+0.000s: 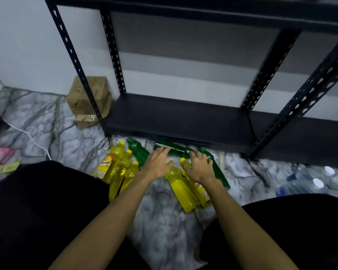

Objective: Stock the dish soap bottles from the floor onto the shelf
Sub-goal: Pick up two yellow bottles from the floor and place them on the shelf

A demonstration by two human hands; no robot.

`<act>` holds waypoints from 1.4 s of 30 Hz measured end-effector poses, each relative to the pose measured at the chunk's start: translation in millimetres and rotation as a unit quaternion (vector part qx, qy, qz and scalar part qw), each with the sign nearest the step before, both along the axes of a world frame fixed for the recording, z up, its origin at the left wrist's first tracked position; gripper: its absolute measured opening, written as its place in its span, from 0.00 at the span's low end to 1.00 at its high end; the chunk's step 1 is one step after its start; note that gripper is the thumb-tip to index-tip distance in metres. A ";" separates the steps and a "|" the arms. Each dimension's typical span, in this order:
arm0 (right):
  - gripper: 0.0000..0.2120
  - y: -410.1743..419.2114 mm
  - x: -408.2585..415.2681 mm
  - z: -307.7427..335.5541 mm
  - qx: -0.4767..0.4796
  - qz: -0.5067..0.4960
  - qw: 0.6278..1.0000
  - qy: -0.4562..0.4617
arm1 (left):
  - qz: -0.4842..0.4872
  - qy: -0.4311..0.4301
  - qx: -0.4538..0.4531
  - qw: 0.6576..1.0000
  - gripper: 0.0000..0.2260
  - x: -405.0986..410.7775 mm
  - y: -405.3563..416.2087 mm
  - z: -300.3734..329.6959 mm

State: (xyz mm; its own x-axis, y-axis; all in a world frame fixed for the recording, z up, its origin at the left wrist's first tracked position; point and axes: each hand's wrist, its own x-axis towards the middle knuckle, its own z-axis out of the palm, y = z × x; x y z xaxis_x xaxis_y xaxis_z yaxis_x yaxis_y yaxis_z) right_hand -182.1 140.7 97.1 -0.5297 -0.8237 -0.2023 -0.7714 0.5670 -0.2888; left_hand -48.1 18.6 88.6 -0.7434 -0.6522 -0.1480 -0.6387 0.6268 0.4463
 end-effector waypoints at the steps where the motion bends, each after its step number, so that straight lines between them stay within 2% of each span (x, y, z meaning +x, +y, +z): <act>1: 0.31 1.9 4.7 -16.2 0.015 0.001 1.000 -0.008 | 0.001 -0.005 0.013 1.000 0.29 3.8 2.9 -16.3; 7: 0.28 11.4 -0.6 -87.6 0.095 -0.014 0.995 -0.036 | 0.001 -0.052 0.085 0.995 0.31 5.2 13.7 -88.4; 13: 0.30 12.0 -22.7 -135.9 0.145 -0.055 0.986 -0.051 | 0.014 -0.074 0.104 0.992 0.31 -27.0 24.6 -133.4; 19: 0.31 14.5 -43.2 -175.5 0.137 -0.093 0.984 -0.063 | 0.038 -0.118 0.102 0.987 0.30 -67.8 46.4 -164.7; 24: 0.39 15.9 -48.3 -181.7 0.119 -0.108 0.985 -0.063 | 0.033 -0.083 0.059 0.994 0.30 -58.1 62.7 -186.4; 29: 0.37 10.7 -44.6 -180.1 0.096 -0.124 0.982 -0.109 | 0.019 -0.087 0.117 0.989 0.32 -25.9 43.9 -185.4; 31: 0.36 11.8 -38.3 -180.5 0.089 -0.138 0.976 -0.145 | 0.049 -0.084 0.161 0.982 0.30 -19.1 40.9 -181.6; 34: 0.37 15.3 -30.3 -182.6 0.079 -0.158 0.961 -0.212 | 0.156 -0.023 0.216 0.964 0.22 -25.1 51.2 -172.6; 38: 0.45 25.7 -25.8 -209.6 0.072 -0.168 0.944 -0.276 | 0.285 0.026 0.231 0.930 0.33 -28.6 61.7 -171.2; 40: 0.46 31.6 -19.9 -227.1 0.060 -0.171 0.939 -0.294 | 0.315 0.032 0.252 0.914 0.34 -16.7 56.0 -173.8; 42: 0.44 32.2 -5.8 -217.4 0.045 -0.178 0.934 -0.308 | 0.322 0.017 0.293 0.900 0.32 -2.7 47.6 -180.2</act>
